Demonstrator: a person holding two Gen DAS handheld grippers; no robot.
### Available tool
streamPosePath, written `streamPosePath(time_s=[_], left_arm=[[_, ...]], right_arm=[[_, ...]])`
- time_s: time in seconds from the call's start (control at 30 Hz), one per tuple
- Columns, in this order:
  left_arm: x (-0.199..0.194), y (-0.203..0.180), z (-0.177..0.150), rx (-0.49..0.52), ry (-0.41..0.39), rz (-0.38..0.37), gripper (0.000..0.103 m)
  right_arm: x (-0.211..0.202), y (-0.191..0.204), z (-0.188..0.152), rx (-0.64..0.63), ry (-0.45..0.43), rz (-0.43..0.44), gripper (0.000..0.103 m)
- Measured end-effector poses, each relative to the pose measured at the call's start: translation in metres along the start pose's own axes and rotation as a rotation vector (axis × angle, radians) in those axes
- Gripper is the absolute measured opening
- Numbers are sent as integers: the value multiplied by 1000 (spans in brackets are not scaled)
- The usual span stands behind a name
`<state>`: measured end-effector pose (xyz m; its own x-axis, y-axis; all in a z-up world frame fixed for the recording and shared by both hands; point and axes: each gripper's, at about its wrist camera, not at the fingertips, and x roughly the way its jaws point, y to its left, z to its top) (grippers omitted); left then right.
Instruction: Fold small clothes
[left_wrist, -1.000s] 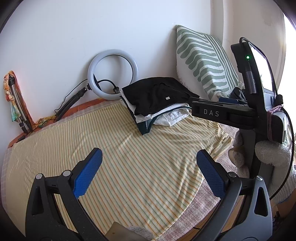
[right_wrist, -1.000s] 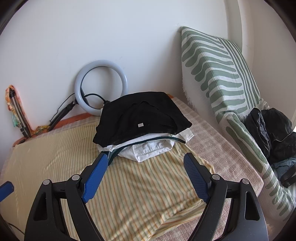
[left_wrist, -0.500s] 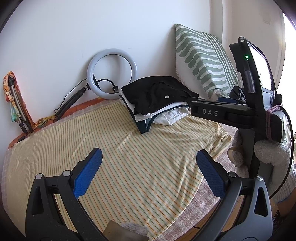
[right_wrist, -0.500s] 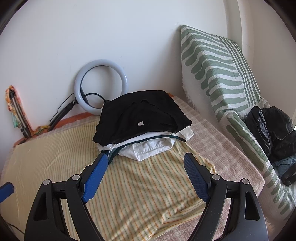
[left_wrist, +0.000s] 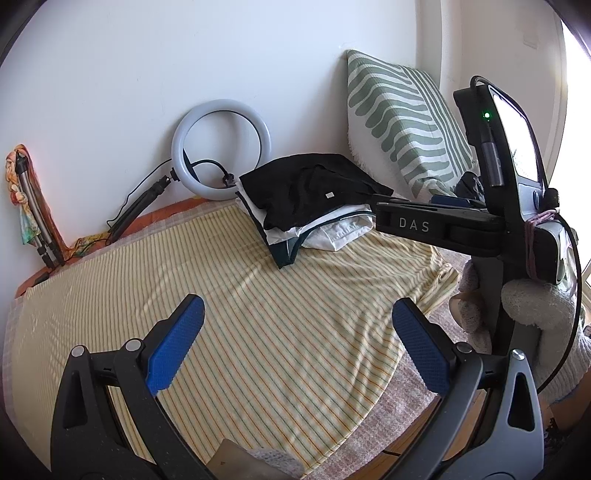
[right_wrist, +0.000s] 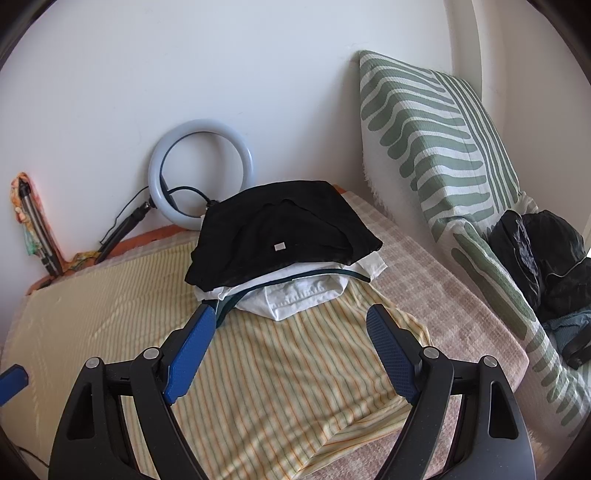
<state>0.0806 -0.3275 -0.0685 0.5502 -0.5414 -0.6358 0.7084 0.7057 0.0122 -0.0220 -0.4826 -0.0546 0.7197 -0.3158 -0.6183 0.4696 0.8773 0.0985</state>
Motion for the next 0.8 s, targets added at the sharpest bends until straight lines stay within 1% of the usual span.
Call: streamPosePath(time_s=[0.5, 0.67, 0.8], left_arm=[[0, -1, 1, 2, -2, 3, 103], [-2, -1, 0, 17, -20, 10, 103], [-5, 3, 1, 11, -25, 0, 103]], right_arm=[[0, 2, 0, 2, 6, 0, 84], [-1, 2, 0, 2, 6, -2, 84], [-1, 3, -1, 4, 6, -2, 84]])
